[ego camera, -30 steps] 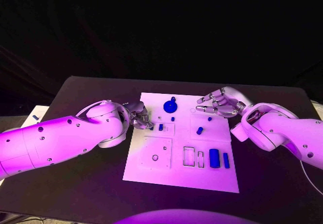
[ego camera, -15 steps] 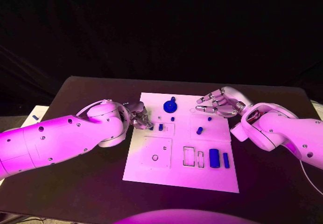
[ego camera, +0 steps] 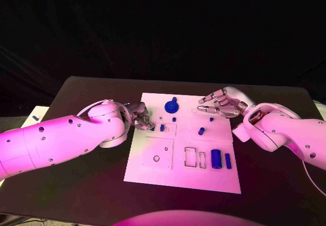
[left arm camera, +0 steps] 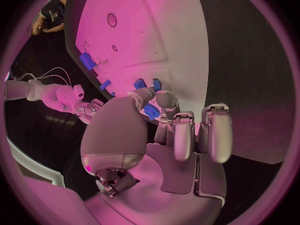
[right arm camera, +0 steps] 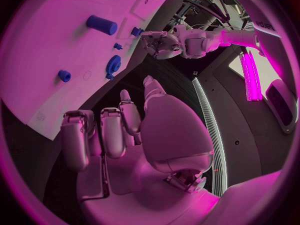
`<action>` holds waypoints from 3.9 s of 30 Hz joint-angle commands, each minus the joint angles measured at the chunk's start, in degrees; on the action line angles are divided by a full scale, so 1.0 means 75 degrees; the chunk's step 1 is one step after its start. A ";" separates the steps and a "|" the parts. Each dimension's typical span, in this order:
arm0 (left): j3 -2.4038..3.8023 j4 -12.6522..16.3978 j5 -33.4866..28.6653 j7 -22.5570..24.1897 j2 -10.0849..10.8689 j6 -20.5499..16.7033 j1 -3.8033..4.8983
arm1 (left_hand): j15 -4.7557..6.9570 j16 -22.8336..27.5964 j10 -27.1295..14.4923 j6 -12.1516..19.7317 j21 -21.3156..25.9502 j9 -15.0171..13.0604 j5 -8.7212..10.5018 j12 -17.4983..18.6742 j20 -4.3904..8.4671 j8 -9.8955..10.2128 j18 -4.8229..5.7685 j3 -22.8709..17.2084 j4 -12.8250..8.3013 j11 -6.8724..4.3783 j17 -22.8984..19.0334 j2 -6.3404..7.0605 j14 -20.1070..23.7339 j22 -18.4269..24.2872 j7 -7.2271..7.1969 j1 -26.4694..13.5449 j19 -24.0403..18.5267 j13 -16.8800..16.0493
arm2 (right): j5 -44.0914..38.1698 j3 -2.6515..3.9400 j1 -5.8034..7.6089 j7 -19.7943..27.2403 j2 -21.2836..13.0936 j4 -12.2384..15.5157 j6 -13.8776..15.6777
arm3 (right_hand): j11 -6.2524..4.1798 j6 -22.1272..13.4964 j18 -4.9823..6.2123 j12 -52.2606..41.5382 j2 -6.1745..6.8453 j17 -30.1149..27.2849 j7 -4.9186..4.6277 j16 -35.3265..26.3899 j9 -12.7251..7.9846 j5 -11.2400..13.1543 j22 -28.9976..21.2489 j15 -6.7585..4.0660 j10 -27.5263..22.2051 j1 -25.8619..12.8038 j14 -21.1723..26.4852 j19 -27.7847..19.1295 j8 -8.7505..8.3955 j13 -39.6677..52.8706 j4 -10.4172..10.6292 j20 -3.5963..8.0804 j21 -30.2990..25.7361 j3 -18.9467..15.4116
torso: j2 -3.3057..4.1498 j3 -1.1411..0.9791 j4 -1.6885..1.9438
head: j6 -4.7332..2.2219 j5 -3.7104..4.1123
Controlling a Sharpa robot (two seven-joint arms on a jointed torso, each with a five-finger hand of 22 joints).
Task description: Assemble the parts on the task board
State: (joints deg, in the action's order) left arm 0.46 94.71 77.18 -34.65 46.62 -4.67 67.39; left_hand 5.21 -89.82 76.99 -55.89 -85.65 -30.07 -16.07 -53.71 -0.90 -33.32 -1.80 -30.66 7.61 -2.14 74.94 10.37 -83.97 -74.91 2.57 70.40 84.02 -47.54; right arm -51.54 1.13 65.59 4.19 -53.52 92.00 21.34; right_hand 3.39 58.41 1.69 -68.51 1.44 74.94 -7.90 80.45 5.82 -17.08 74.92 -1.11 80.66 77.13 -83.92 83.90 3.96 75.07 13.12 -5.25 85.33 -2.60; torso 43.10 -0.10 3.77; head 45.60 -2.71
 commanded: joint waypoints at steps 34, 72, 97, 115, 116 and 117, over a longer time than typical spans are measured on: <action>-0.0029 -0.0281 -0.0544 -0.0305 -0.0247 0.0569 -0.0019 | 0.0139 -0.0024 0.0369 -0.0520 -0.0153 0.0219 0.0013 -0.0486 0.0101 0.0207 0.0152 -0.0163 -0.0514 -0.0158 0.2009 0.0242 -0.0804 -0.1895 -0.0269 -0.0679 0.0685 -0.0630 | -0.0017 0.0000 -0.0003 0.0069 -0.0060 0.0056 0.0025 | -0.0061 0.0046 0.0059 0.0042 -0.0071 0.0536 0.0007 -0.0030 0.0011 -0.0040 0.0975 -0.0005 -0.0008 0.0012 -0.0459 -0.0025 0.0006 0.0304 -0.0003 0.0000 -0.0030 -0.0054 | 0.0000 -0.0006 0.0002 | 0.0055 0.0068; -0.0025 -0.0302 -0.0350 -0.0383 -0.0394 0.0352 -0.0011 | 0.0155 -0.0024 0.0500 -0.0794 -0.0349 0.0304 -0.0011 -0.0751 0.0118 0.0366 0.0192 0.0457 -0.0083 -0.0188 0.2009 0.0295 -0.0804 -0.1949 -0.0307 -0.1059 0.0737 -0.0976 | -0.0017 0.0000 0.0001 0.0076 -0.0086 0.0086 0.0048 | -0.0062 0.0037 0.0062 0.0056 -0.0102 0.0525 0.0006 -0.0046 0.0010 -0.0144 0.0965 -0.0006 -0.0018 0.0051 -0.0456 -0.0032 0.0002 0.0293 -0.0018 0.0001 -0.0039 -0.0058 | -0.0009 -0.0006 0.0007 | 0.0028 0.0067; -0.0025 -0.0441 -0.0408 -0.0641 -0.0400 0.0581 -0.0002 | 0.0147 -0.0024 0.0510 -0.0943 -0.0348 0.0313 -0.0027 -0.0720 0.0112 0.0530 0.0192 0.2245 0.0860 -0.0164 0.2009 0.0094 -0.0804 -0.1949 -0.0280 -0.1370 0.0738 -0.1049 | -0.0016 0.0001 0.0001 0.0083 -0.0088 0.0092 0.0078 | -0.0060 0.0032 0.0070 0.0091 -0.0099 0.0504 0.0003 -0.0068 0.0010 -0.0204 0.0934 -0.0005 -0.0036 0.0044 -0.0451 -0.0057 0.0000 0.0271 -0.0013 0.0001 -0.0060 -0.0076 | -0.0003 0.0000 0.0002 | 0.0017 0.0071; -0.0016 -0.0378 -0.0402 -0.0700 -0.0358 0.0496 -0.0002 | 0.0150 -0.0024 0.0500 -0.0990 -0.0343 0.0276 -0.0047 -0.0676 0.0115 0.0557 0.0191 0.3159 0.1222 -0.0164 0.2009 -0.0133 -0.0804 -0.1947 -0.0284 -0.1287 0.0736 -0.1057 | -0.0015 0.0001 0.0001 0.0088 -0.0079 0.0070 0.0091 | -0.0057 0.0024 0.0076 0.0113 -0.0089 0.0490 0.0001 -0.0083 0.0008 -0.0234 0.0912 -0.0004 -0.0048 0.0030 -0.0446 -0.0075 -0.0004 0.0259 -0.0005 0.0000 -0.0075 -0.0094 | -0.0003 0.0004 -0.0004 | 0.0015 0.0073; -0.0013 -0.0369 -0.0401 -0.0700 -0.0351 0.0492 -0.0002 | 0.0152 -0.0024 0.0499 -0.0995 -0.0344 0.0271 -0.0048 -0.0671 0.0116 0.0553 0.0191 0.3203 0.1224 -0.0166 0.2009 -0.0147 -0.0804 -0.1948 -0.0286 -0.1309 0.0737 -0.1055 | -0.0015 0.0001 0.0001 0.0088 -0.0077 0.0068 0.0091 | -0.0057 0.0024 0.0076 0.0113 -0.0089 0.0490 0.0001 -0.0083 0.0008 -0.0234 0.0912 -0.0004 -0.0048 0.0030 -0.0446 -0.0075 -0.0004 0.0259 -0.0005 0.0000 -0.0075 -0.0094 | -0.0004 0.0002 -0.0002 | 0.0015 0.0074; -0.0008 -0.0355 -0.0398 -0.0700 -0.0342 0.0490 -0.0002 | 0.0154 -0.0024 0.0497 -0.0996 -0.0347 0.0269 -0.0049 -0.0665 0.0117 0.0552 0.0192 0.3236 0.1226 -0.0166 0.2009 -0.0153 -0.0804 -0.1948 -0.0288 -0.1324 0.0737 -0.1051 | -0.0015 0.0001 0.0001 0.0089 -0.0074 0.0065 0.0090 | -0.0057 0.0024 0.0076 0.0113 -0.0089 0.0490 0.0001 -0.0083 0.0008 -0.0234 0.0912 -0.0004 -0.0048 0.0030 -0.0446 -0.0075 -0.0004 0.0259 -0.0005 0.0000 -0.0075 -0.0094 | -0.0003 0.0005 -0.0005 | 0.0016 0.0074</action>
State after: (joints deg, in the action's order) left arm 0.65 92.06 74.48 -38.73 43.98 -2.57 67.71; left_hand 6.04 -89.82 80.57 -62.98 -88.08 -28.14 -16.24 -58.98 -0.49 -29.44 -1.29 -6.57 16.80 -3.48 74.90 9.65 -83.96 -74.93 0.58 60.45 84.03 -55.51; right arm -51.51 1.13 65.62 4.31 -54.14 92.48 22.01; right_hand 3.32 58.41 1.69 -67.98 1.06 74.93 -7.90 80.22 5.80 -18.64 74.92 -1.12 80.32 77.51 -83.92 83.90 3.96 75.15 13.12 -5.25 85.09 -2.92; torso 43.08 -0.06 3.79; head 45.70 -2.18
